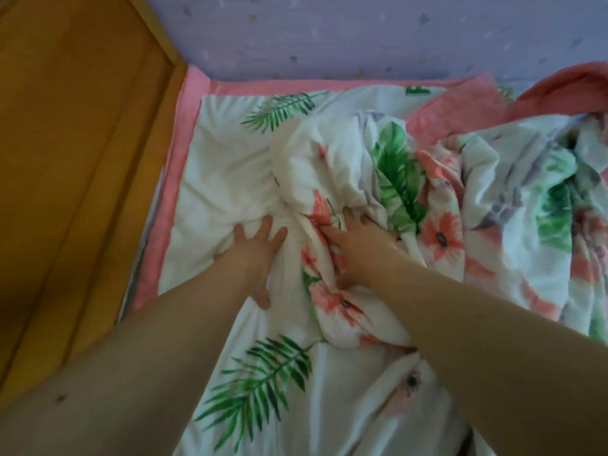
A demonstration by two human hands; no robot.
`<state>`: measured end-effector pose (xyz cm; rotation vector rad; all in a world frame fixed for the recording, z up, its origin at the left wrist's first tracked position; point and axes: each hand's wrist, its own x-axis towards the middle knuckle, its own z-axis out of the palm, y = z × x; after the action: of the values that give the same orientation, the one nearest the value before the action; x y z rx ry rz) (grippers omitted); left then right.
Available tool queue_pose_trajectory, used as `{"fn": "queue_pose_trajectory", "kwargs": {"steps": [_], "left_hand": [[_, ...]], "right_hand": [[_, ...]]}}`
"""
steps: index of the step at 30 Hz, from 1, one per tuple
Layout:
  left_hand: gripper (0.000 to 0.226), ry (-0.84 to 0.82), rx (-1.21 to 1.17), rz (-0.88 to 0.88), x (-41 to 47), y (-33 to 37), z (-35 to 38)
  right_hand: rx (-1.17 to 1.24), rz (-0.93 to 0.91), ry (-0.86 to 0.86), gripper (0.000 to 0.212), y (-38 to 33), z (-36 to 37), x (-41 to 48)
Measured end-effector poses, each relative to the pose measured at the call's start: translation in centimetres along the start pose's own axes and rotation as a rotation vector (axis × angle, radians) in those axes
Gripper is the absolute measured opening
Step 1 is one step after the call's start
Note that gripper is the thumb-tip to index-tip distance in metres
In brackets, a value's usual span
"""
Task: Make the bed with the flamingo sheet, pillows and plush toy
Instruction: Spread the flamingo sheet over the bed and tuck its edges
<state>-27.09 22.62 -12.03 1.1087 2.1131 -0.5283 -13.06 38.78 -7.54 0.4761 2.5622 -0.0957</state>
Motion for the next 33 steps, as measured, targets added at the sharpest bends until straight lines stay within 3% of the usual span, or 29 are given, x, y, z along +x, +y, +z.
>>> {"fn": "queue_pose_trajectory", "kwargs": {"steps": [10, 18, 33], "left_hand": [[0.158, -0.063, -0.005, -0.035, 0.4, -0.4, -0.6], [0.139, -0.164, -0.087, -0.098, -1.8, 1.3, -2.9], [0.144, -0.151, -0.157, -0.142, -2.0, 2.0, -4.3]], "right_hand": [[0.058, -0.076, -0.145, 0.129, 1.0, -2.2, 1.4], [0.057, -0.061, -0.175, 0.127, 1.3, -2.5, 1.9], [0.075, 0.017, -0.16, 0.119, 0.5, -1.9, 2.5]]}}
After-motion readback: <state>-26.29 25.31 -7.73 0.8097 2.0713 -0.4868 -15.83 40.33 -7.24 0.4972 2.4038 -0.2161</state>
